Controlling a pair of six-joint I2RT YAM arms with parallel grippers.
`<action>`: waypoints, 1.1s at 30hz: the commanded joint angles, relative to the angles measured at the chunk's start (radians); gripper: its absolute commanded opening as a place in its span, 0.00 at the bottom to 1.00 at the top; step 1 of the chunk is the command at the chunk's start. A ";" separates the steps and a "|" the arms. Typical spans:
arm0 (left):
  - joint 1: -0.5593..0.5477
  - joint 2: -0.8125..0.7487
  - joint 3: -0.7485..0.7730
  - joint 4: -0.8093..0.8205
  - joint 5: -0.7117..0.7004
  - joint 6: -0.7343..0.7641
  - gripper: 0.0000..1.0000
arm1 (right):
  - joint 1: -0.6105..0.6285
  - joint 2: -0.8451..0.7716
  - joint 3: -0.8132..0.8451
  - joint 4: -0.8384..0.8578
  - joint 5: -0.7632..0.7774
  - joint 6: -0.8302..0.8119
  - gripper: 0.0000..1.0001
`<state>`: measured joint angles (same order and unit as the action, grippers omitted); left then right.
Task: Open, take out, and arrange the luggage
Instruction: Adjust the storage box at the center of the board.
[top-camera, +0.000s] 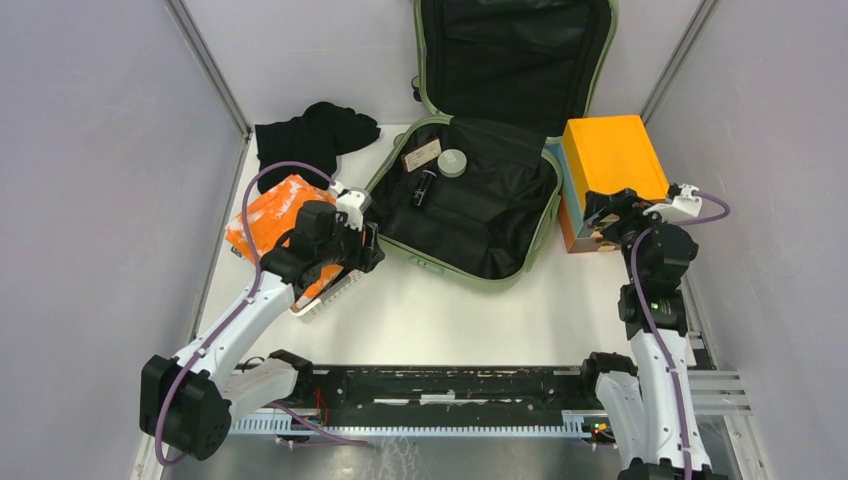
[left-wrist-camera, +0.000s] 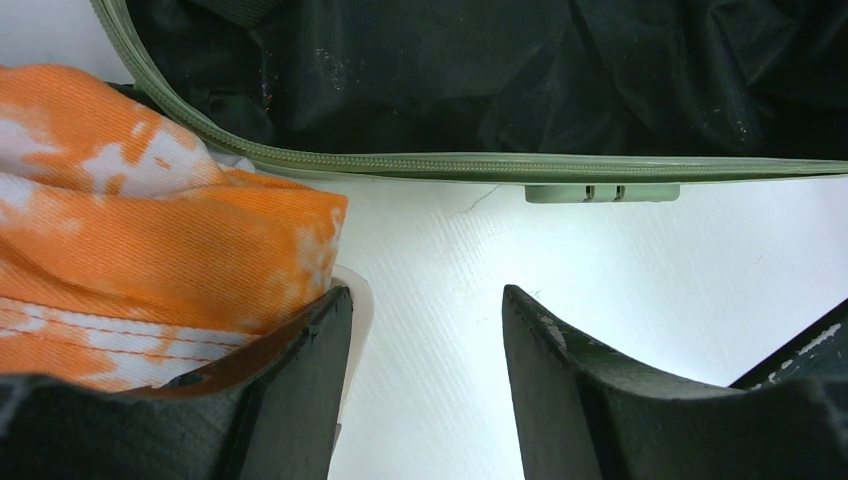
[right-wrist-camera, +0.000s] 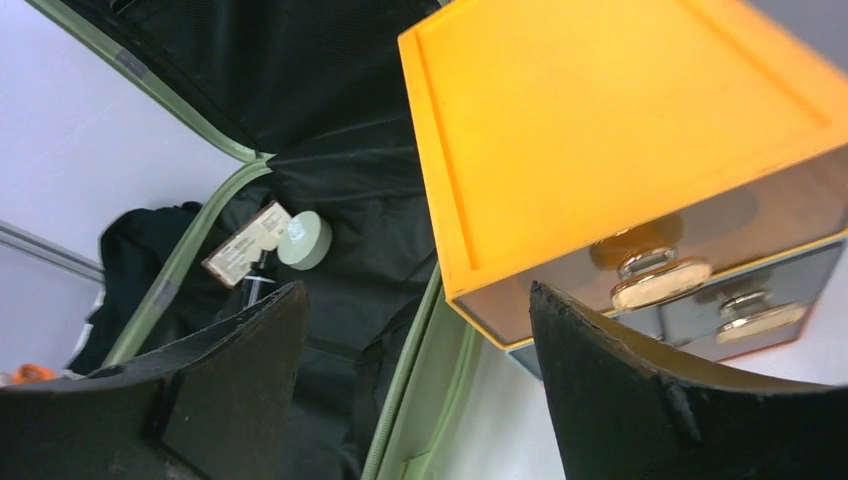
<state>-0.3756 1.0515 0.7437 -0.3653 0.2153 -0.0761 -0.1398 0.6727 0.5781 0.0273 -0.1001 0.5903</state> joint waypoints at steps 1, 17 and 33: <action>-0.001 -0.032 0.014 0.020 -0.033 0.018 0.64 | 0.001 -0.069 0.083 -0.069 0.020 -0.209 0.89; 0.001 -0.052 0.018 0.026 -0.052 0.027 0.64 | -0.151 0.034 0.176 -0.098 -0.238 -0.363 0.90; -0.010 -0.090 0.022 0.028 -0.022 0.025 0.64 | -0.374 -0.019 -0.339 0.596 -0.386 0.479 0.69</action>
<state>-0.3798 0.9943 0.7437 -0.3660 0.2016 -0.0761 -0.4885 0.6735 0.3279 0.3012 -0.4553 0.8112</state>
